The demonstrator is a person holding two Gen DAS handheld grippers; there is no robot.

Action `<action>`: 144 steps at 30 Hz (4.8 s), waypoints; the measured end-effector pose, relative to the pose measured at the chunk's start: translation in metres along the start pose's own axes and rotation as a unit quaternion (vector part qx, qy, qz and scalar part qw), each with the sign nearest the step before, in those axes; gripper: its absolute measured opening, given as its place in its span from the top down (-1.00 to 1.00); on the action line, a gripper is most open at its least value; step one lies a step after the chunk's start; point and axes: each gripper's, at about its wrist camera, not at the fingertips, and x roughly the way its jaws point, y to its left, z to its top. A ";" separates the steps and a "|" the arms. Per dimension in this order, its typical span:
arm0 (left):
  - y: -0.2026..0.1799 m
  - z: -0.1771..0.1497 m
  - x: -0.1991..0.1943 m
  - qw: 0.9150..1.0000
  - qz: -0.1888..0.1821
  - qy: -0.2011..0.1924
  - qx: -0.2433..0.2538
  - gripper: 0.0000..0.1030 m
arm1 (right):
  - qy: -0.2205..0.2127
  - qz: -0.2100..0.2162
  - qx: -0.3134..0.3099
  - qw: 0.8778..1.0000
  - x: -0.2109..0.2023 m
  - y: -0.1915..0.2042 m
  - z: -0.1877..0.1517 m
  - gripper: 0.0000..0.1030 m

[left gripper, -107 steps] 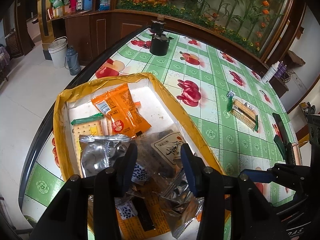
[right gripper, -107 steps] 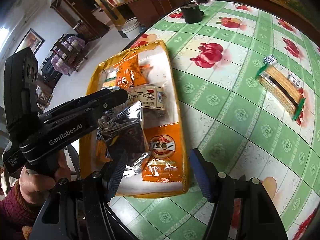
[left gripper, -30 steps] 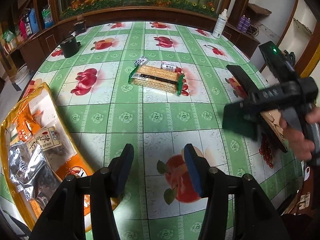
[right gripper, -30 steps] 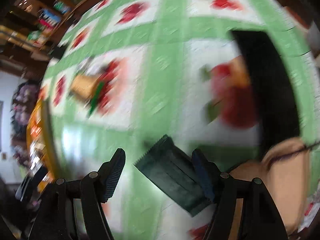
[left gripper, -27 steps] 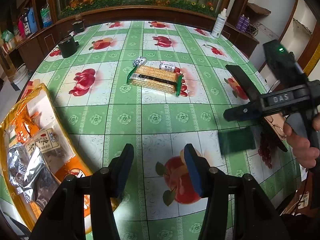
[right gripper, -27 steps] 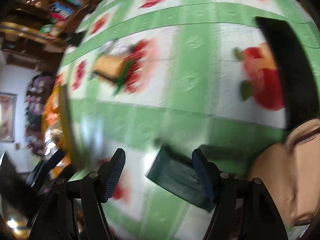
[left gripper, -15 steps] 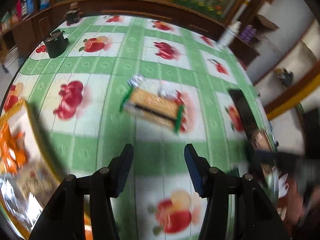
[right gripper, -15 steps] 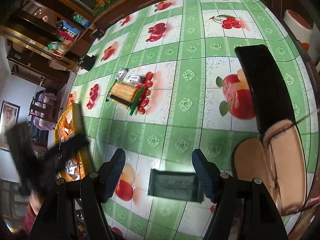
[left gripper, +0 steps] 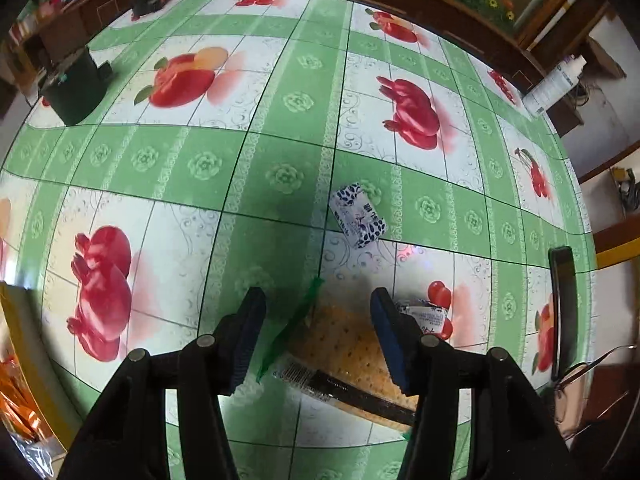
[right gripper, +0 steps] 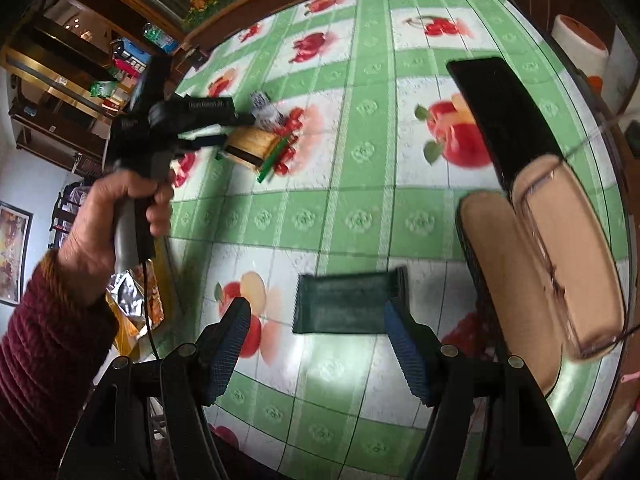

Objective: Organize snacks
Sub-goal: 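Grasp the dark green snack bar with the right gripper while the left gripper reaches toward the cracker pack, then grasp the green-edged cracker pack with the left gripper and lift it, then carry the cracker pack and green snack bar toward the yellow tray with both grippers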

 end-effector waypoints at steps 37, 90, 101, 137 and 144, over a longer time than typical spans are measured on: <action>-0.009 -0.236 -0.057 0.975 -0.174 0.125 0.058 -0.19 | 0.038 -0.080 -0.036 0.995 0.068 0.005 0.023 -0.47; -0.034 -0.228 -0.073 0.988 0.030 -0.055 0.140 0.10 | 0.013 -0.116 -0.102 0.988 0.044 0.027 -0.062 0.06; -0.037 -0.228 -0.095 0.980 0.057 -0.100 0.162 0.11 | 0.006 -0.108 -0.110 0.988 0.042 0.039 -0.057 0.06; -0.029 -0.215 -0.051 0.987 0.064 -0.041 0.141 0.12 | 0.031 -0.114 -0.103 0.988 0.057 0.037 -0.065 0.06; -0.023 -0.217 -0.076 0.985 0.069 -0.081 0.133 0.12 | 0.020 -0.108 -0.100 0.989 0.050 0.038 -0.060 0.06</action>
